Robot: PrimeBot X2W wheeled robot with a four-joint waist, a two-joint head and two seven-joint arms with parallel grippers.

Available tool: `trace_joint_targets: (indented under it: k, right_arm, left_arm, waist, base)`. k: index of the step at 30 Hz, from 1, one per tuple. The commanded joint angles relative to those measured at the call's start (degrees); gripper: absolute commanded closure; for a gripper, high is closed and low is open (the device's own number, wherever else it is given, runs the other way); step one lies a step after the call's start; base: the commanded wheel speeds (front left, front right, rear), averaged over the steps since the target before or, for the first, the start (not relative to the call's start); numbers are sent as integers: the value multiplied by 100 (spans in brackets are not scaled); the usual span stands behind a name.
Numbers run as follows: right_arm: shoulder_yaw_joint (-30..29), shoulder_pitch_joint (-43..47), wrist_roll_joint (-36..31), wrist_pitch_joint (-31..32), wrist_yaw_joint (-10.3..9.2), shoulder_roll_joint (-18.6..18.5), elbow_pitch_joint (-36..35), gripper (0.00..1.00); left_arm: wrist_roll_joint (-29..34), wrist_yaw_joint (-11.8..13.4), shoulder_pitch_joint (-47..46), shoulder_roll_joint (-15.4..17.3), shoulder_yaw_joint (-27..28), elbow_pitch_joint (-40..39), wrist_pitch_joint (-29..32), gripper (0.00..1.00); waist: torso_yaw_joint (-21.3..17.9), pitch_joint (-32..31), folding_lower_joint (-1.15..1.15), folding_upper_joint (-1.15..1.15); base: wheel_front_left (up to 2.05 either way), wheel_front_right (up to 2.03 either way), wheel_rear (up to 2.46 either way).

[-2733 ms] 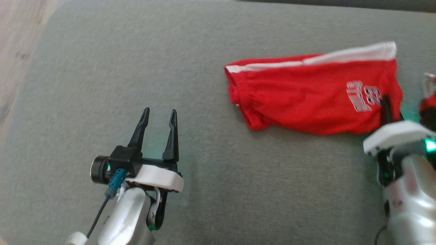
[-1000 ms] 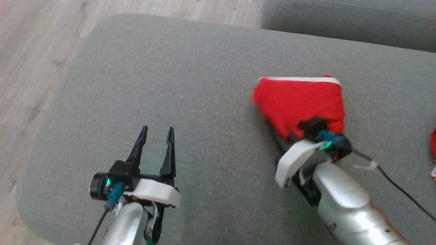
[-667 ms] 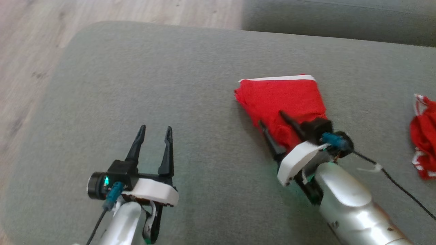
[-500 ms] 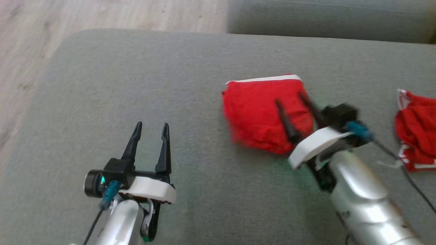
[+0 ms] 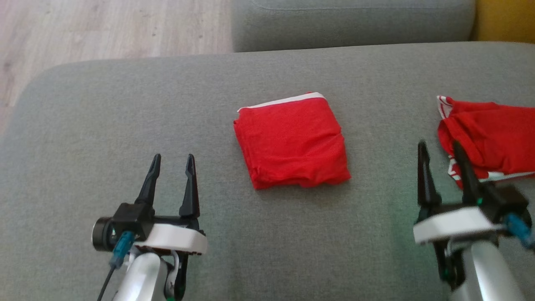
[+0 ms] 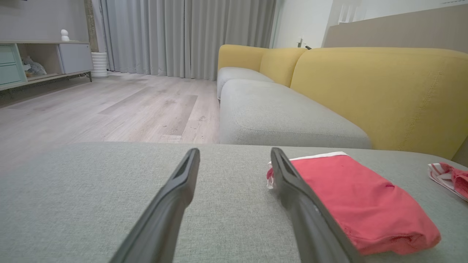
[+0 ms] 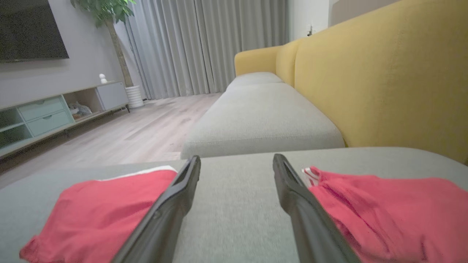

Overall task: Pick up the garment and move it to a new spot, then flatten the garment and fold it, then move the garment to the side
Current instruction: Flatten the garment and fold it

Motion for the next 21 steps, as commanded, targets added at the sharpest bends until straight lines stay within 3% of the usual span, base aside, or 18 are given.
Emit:
trace_joint_targets:
  k: [1,11,12,13,14,21]
  right_arm:
    - [109,-1,-87,-60,-4,29,-251,0]
    - [241,-69,13,-61,-4,39,-361,0]
    - [239,-130,-17,-61,-4,39,-356,39]
    - [240,-200,-60,-61,-4,39,-347,91]
    - [251,-282,-108,-61,-4,39,-337,100]
    - [491,-1246,-575,-28,-4,39,101,100]
  left_arm:
    - [4,48,-105,49,229,-261,-47,0]
    - [-38,47,-144,48,176,-368,-47,0]
    - [-41,42,-182,48,157,-370,-47,0]
    - [-45,36,-220,48,137,-370,-47,0]
    - [-51,34,-264,48,112,-375,-47,0]
    - [-154,55,-590,48,-8,-413,-47,0]
  waist:
    - [-42,24,0,0]
    - [56,274,0,0]
    - [102,327,0,0]
    - [153,387,0,0]
    - [214,463,0,0]
    - [660,1043,0,0]
  base:
    - [0,0,0]
    - [0,0,0]
    - [0,0,0]
    - [0,0,0]
    - [0,0,0]
    - [0,0,0]
